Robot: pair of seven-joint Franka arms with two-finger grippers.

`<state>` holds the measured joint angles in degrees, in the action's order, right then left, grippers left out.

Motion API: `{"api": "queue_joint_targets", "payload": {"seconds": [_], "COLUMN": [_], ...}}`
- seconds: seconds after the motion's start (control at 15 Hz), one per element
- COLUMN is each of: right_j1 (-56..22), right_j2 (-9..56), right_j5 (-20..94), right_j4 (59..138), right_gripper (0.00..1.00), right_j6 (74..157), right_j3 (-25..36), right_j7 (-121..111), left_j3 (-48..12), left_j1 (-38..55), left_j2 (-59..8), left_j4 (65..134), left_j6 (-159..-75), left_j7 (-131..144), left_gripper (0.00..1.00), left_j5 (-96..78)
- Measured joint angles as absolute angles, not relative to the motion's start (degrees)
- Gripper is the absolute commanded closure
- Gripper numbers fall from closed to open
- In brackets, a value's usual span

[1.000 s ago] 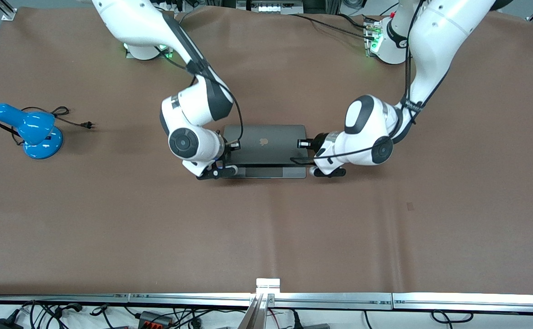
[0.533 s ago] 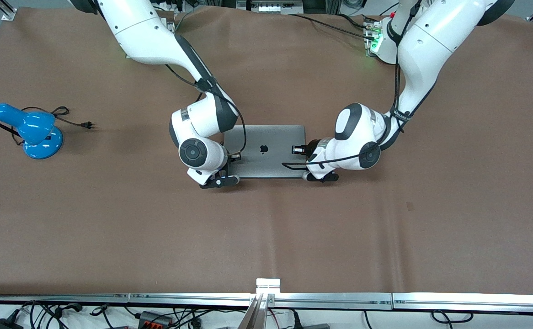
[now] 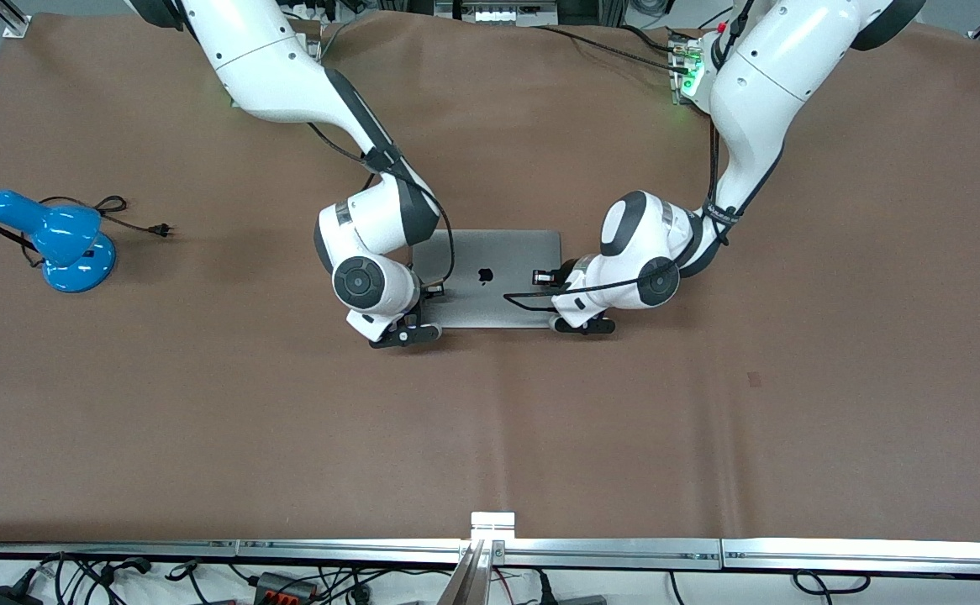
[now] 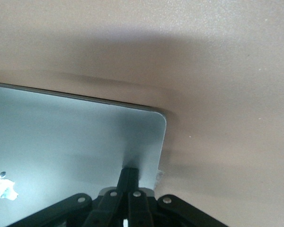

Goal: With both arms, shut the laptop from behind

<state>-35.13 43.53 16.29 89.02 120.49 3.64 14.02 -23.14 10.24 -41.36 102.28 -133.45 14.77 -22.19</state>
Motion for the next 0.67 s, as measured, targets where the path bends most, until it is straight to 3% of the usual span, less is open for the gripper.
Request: {"api": "queue_joint_targets", "payload": {"seconds": [0.2,0.53,0.67], "right_j1": [-35.31,-35.46,-34.76], "right_j2": [43.55,38.84,33.74], "right_j5": [16.21,10.68,8.74], "right_j4": [88.32,84.71,84.16], "right_gripper": [1.0,1.0,1.0], "right_j6": [121.06,115.16,110.03], "right_j3": [3.75,7.48,8.37], "right_j7": [14.02,14.11,14.11], "left_j3": [-21.26,-12.7,-8.97], "left_j1": [10.17,9.68,8.19], "left_j2": [-39.45,-25.21,-19.02], "left_j4": [100.77,98.99,99.04], "left_j6": [-129.15,-107.87,-100.64], "left_j7": [14.77,14.72,14.04], "left_gripper": [0.99,0.95,0.79], "left_j5": [-21.37,-21.13,-20.99]}}
